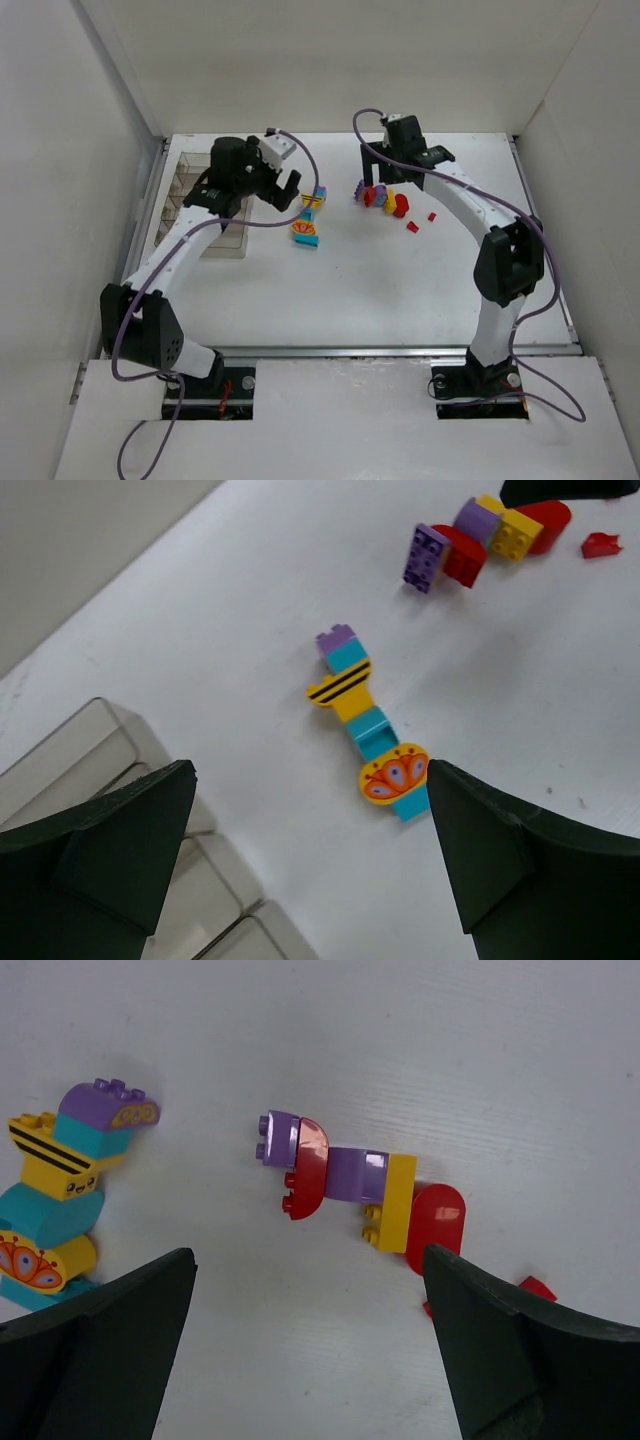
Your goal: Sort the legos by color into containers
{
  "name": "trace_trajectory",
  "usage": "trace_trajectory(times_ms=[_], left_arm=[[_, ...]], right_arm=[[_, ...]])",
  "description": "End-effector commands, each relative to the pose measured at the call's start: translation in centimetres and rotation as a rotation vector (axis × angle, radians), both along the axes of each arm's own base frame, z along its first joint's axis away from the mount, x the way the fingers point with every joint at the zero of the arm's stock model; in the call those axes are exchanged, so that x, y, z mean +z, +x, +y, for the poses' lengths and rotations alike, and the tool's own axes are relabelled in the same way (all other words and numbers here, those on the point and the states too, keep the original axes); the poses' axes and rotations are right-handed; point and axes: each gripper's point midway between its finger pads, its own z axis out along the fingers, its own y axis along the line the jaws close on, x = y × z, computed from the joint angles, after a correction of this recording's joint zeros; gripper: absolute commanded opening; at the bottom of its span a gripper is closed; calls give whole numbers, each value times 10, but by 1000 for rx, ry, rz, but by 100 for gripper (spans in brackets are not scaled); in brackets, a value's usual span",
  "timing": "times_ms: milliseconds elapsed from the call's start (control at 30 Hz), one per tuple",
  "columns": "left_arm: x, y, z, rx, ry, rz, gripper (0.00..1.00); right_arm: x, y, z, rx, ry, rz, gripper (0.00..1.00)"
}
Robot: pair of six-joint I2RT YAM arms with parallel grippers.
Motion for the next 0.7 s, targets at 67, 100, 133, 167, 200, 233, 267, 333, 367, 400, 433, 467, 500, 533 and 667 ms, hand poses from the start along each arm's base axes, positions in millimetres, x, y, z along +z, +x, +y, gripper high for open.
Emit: trace_trajectory(times_ms=[67, 100, 133, 167, 200, 233, 267, 333, 367, 400, 433, 467, 500, 533, 667], left_arm=[[-19, 23, -39, -10, -12, 70, 100], [-24, 30, -42, -4, -17, 88, 100], [-34, 32, -48, -12, -3, 127, 100], [-23, 45, -53, -7, -16, 122, 100], [-50, 56, -57, -5, 8, 187, 100], [-60, 56, -63, -15, 25, 229, 100], [-55, 70, -63, 7, 32, 213, 100], [-83, 82, -63, 24, 70, 254, 100], [-87, 84, -64, 24, 72, 260, 100], [-94, 83, -69, 10, 85, 267, 100], [-104, 83, -71, 1, 87, 287, 100], [-109, 81, -75, -14, 100, 291, 100], [-111, 84, -76, -14, 100, 291, 100], [-119, 83, -74, -1, 106, 314, 100], [-146, 85, -80, 26, 104, 386, 100]], right_arm=[[28, 2, -5, -76, 144, -43, 100], [26, 0, -6, -77, 139, -31, 100], [20, 1, -6, -78, 135, -21, 100], [20, 0, -4, -71, 140, -18, 100], [20, 0, -4, -71, 140, -18, 100], [16, -2, -5, -71, 136, -8, 100], [16, -2, -5, -71, 136, -8, 100], [16, -2, -5, -71, 136, -8, 100], [16, -2, -5, -71, 136, -8, 100], [16, -2, -5, -64, 128, -10, 100], [16, -2, -5, -64, 128, -10, 100], [16, -2, -6, -58, 121, -12, 100], [16, -2, -6, -58, 121, -12, 100], [16, -1, -8, -67, 114, -16, 100], [10, 0, -8, -61, 102, -8, 100]])
